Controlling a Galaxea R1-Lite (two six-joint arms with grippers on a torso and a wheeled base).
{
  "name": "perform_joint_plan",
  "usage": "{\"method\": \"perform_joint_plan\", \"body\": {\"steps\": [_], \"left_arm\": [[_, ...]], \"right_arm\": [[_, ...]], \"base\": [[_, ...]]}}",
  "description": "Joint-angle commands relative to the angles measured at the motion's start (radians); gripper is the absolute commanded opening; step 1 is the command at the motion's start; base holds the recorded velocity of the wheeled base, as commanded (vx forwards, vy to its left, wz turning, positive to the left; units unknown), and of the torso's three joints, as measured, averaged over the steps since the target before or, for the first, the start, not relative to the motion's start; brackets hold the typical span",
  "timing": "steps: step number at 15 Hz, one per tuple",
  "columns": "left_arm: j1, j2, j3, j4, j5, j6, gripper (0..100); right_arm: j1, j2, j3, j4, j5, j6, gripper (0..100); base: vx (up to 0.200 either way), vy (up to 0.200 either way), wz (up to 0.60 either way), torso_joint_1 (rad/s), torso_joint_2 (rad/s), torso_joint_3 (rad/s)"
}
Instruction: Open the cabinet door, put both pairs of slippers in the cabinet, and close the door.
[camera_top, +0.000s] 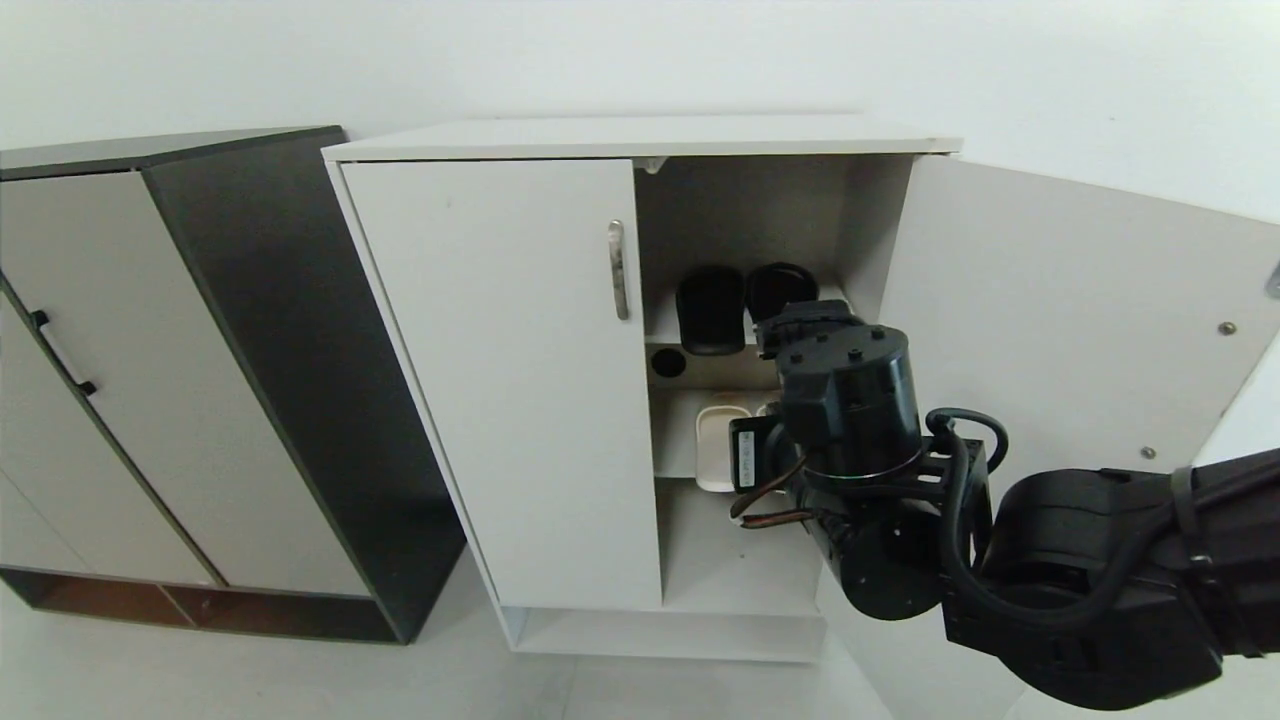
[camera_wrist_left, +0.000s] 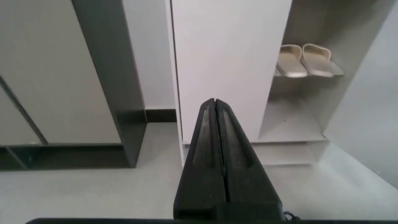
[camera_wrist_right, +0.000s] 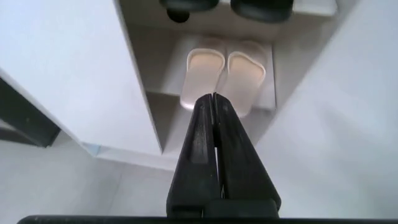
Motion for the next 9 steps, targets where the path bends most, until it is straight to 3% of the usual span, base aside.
{"method": "perform_joint_plan", "body": {"steps": [1, 9], "left_arm": [[0.000, 0.001, 0.000, -0.001, 0.000, 0.000, 0], [0.000, 0.001, 0.000, -0.001, 0.000, -0.002, 0]], "right_arm": [[0.000, 0.005, 0.001, -0.001, 0.000, 0.000, 0], [-0.028, 0.059, 0.010, -0.080, 0.002, -0.001, 0]], "base": [[-0.200, 0.000, 0.00, 0.002, 0.00, -0.002], [-0.200, 0.000, 0.00, 0.001, 0.00, 0.002]]}}
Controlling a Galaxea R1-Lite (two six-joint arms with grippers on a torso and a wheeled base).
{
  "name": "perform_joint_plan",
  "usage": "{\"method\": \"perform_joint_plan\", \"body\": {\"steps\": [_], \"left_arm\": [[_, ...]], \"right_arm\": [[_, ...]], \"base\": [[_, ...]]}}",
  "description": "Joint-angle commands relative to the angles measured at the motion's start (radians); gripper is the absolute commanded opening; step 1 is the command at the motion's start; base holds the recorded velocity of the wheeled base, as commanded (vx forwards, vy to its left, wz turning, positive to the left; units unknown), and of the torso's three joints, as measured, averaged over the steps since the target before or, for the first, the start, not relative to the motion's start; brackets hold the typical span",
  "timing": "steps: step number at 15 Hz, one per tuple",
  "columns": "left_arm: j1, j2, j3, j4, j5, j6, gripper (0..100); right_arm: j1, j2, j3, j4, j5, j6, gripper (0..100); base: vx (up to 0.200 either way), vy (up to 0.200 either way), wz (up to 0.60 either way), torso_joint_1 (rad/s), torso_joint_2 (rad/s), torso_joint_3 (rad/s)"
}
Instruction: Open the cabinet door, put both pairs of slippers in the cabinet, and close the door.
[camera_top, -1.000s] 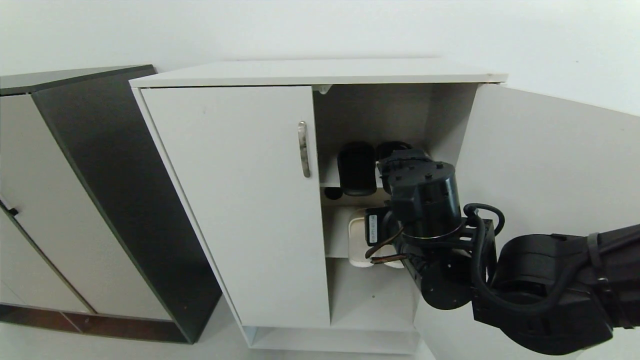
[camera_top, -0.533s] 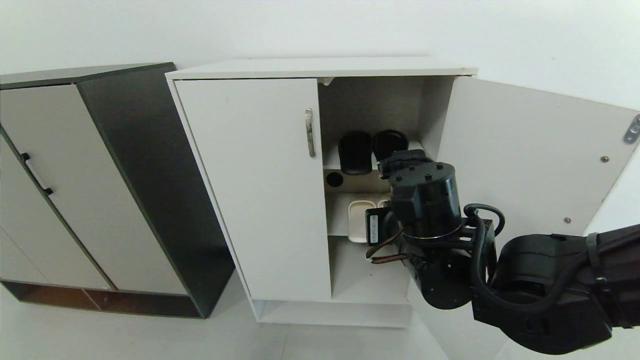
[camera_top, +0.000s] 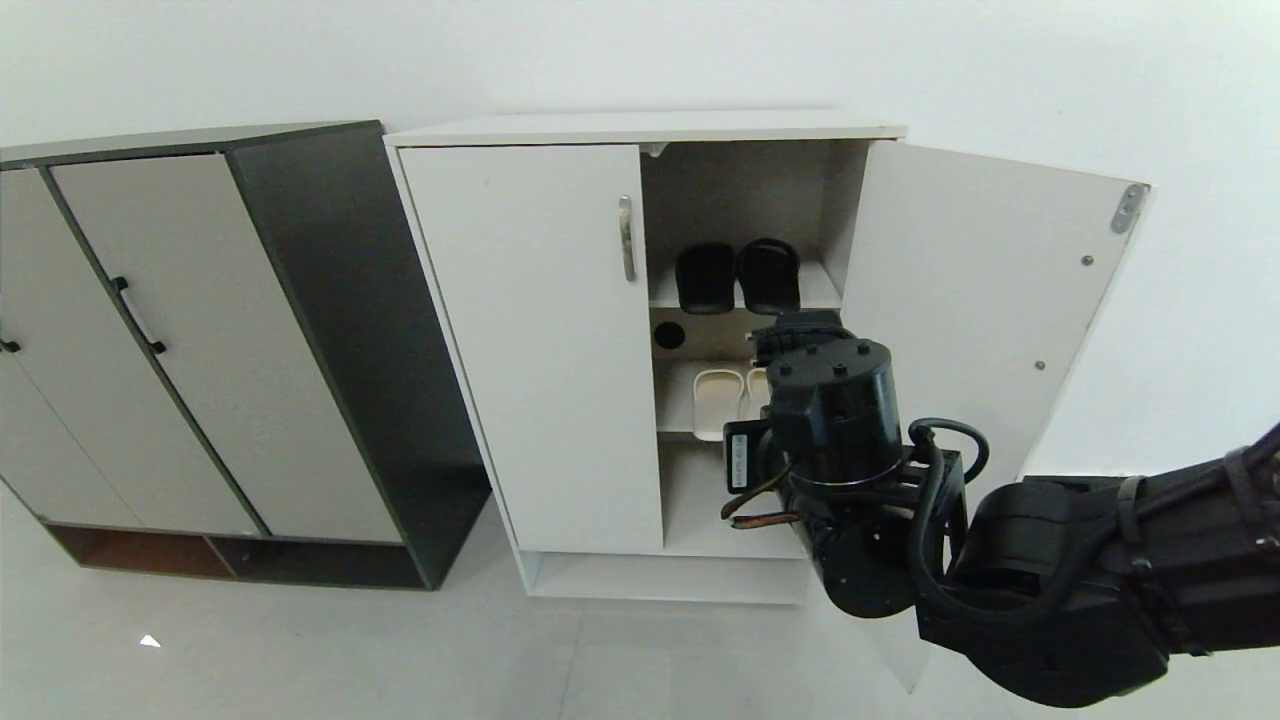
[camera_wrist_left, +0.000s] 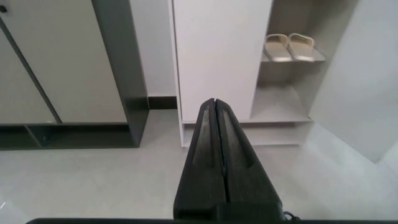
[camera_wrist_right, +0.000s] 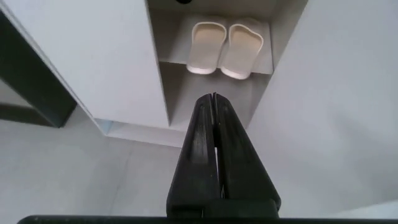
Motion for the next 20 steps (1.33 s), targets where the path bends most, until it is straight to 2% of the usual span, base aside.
{"method": "perform_joint_plan", "body": {"steps": [1, 9, 20], "left_arm": [[0.000, 0.001, 0.000, 0.001, 0.001, -0.001, 0], [0.000, 0.001, 0.000, 0.001, 0.001, 0.001, 0], [0.000, 0.001, 0.000, 0.001, 0.001, 0.001, 0]], "right_arm": [[-0.016, 0.021, 0.002, -0.019, 0.002, -0.002, 0], [-0.040, 0.031, 0.050, -0.140, 0.069, -0.043, 0], [-0.046, 0.035, 0.062, -0.146, 0.078, -0.062, 0]], "base": [[0.000, 0.000, 0.00, 0.000, 0.00, 0.000], [0.000, 0.000, 0.00, 0.000, 0.00, 0.000], [0.000, 0.000, 0.00, 0.000, 0.00, 0.000]]}}
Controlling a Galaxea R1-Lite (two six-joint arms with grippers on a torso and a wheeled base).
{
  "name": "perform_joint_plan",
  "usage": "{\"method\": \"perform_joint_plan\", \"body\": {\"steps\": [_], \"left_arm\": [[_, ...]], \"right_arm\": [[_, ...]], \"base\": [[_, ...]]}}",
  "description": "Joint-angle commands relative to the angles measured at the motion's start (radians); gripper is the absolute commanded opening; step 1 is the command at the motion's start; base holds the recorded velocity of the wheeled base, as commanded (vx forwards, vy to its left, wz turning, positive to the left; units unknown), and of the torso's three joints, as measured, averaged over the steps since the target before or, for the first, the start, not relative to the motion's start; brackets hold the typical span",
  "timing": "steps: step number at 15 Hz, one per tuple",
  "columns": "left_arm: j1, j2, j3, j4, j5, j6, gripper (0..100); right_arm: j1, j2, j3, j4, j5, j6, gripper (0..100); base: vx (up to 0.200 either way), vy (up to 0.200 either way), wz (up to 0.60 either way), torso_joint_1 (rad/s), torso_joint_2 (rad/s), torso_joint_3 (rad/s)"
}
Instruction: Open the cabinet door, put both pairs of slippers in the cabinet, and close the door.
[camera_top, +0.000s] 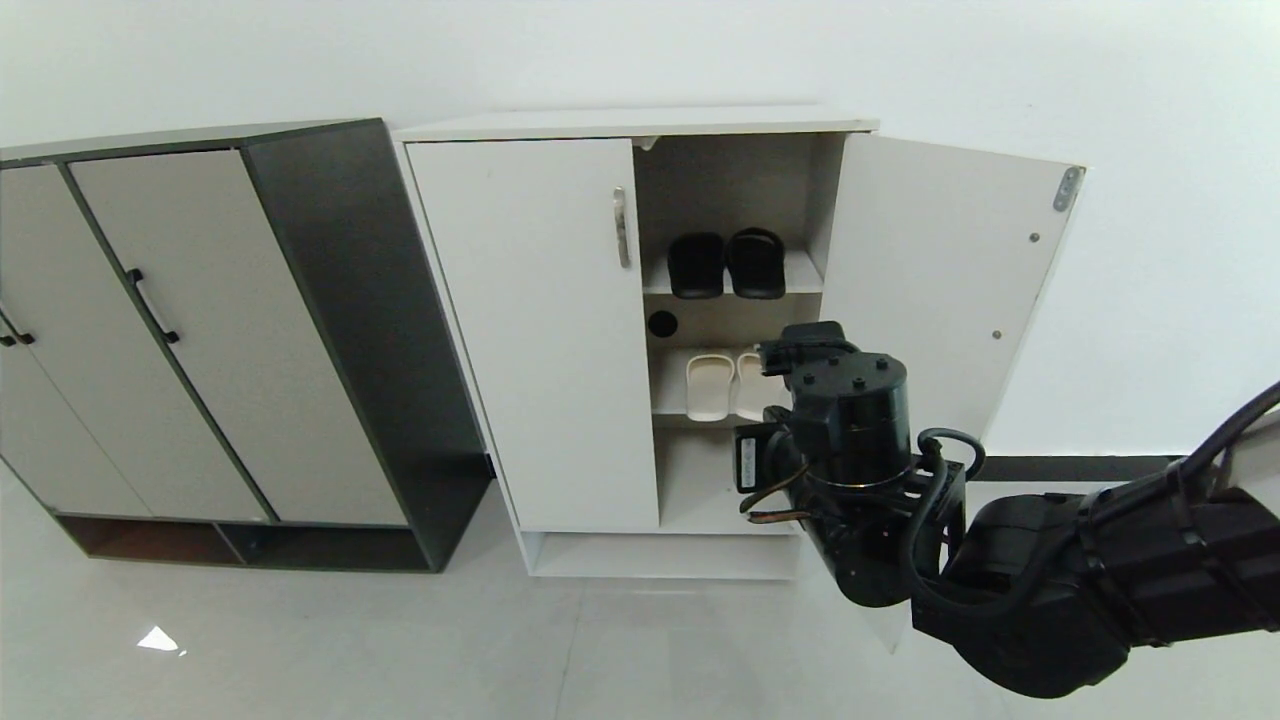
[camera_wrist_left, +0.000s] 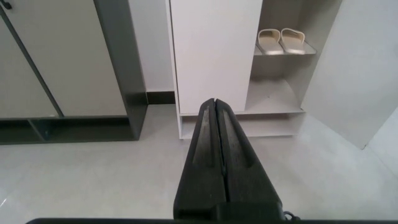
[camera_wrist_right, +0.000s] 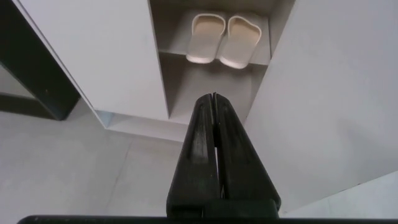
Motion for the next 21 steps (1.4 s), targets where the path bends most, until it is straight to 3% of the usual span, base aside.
{"method": "perform_joint_plan", "body": {"steps": [1, 10, 21], "left_arm": [[0.000, 0.001, 0.000, -0.001, 0.000, 0.001, 0], [0.000, 0.001, 0.000, -0.001, 0.000, 0.001, 0], [0.000, 0.001, 0.000, -0.001, 0.000, 0.000, 0]], "right_arm": [[0.000, 0.002, 0.000, -0.001, -0.001, 0.000, 0], [-0.006, 0.002, 0.000, -0.001, -0.001, -0.002, 0], [-0.021, 0.003, 0.000, 0.000, -0.002, -0.002, 0]], "base": [[0.000, 0.000, 0.00, 0.002, -0.15, -0.183], [0.000, 0.000, 0.00, 0.059, -0.41, -0.347], [0.000, 0.000, 0.00, 0.160, -0.48, -0.316]]}}
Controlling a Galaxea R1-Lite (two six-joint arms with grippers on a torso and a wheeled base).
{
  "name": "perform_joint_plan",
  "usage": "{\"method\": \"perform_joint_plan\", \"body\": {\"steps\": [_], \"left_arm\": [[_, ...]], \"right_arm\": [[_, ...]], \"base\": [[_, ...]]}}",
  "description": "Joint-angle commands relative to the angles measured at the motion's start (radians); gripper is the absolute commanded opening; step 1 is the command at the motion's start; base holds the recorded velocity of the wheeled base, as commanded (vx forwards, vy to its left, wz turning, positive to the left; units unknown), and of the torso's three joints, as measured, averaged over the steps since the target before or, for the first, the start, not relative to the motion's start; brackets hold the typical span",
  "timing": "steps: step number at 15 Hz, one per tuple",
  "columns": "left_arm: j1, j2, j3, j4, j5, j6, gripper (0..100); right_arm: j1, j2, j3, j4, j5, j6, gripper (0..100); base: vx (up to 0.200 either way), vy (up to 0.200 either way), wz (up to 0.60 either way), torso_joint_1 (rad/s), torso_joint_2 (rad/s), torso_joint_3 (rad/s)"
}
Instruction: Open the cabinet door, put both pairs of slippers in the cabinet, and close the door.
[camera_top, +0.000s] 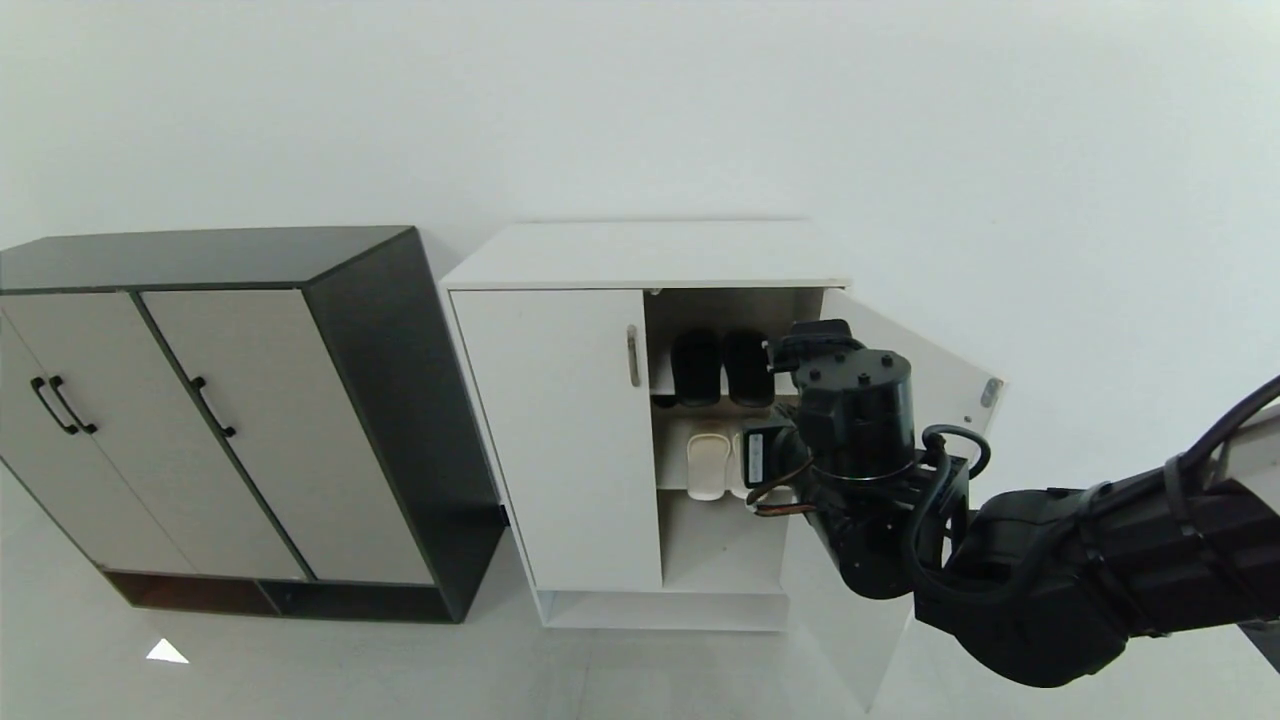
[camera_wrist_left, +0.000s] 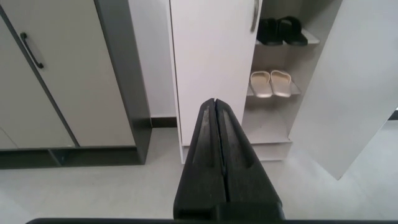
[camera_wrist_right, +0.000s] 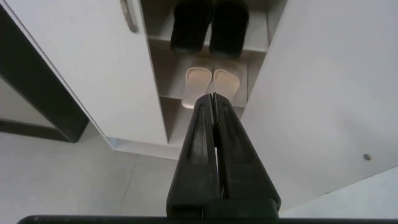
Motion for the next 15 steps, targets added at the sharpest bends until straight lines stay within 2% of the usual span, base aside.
{"method": "perform_joint_plan", "body": {"steps": [1, 15], "left_arm": [[0.000, 0.001, 0.000, 0.000, 0.000, -0.001, 0], [0.000, 0.001, 0.000, 0.000, 0.000, -0.001, 0]], "right_arm": [[-0.008, 0.002, 0.000, -0.001, 0.000, 0.001, 0], [-0.033, 0.003, 0.007, -0.002, -0.001, -0.001, 0]], "base": [[0.000, 0.000, 0.00, 0.198, -0.51, -0.320], [0.000, 0.000, 0.00, 0.233, -0.55, -0.312]]}}
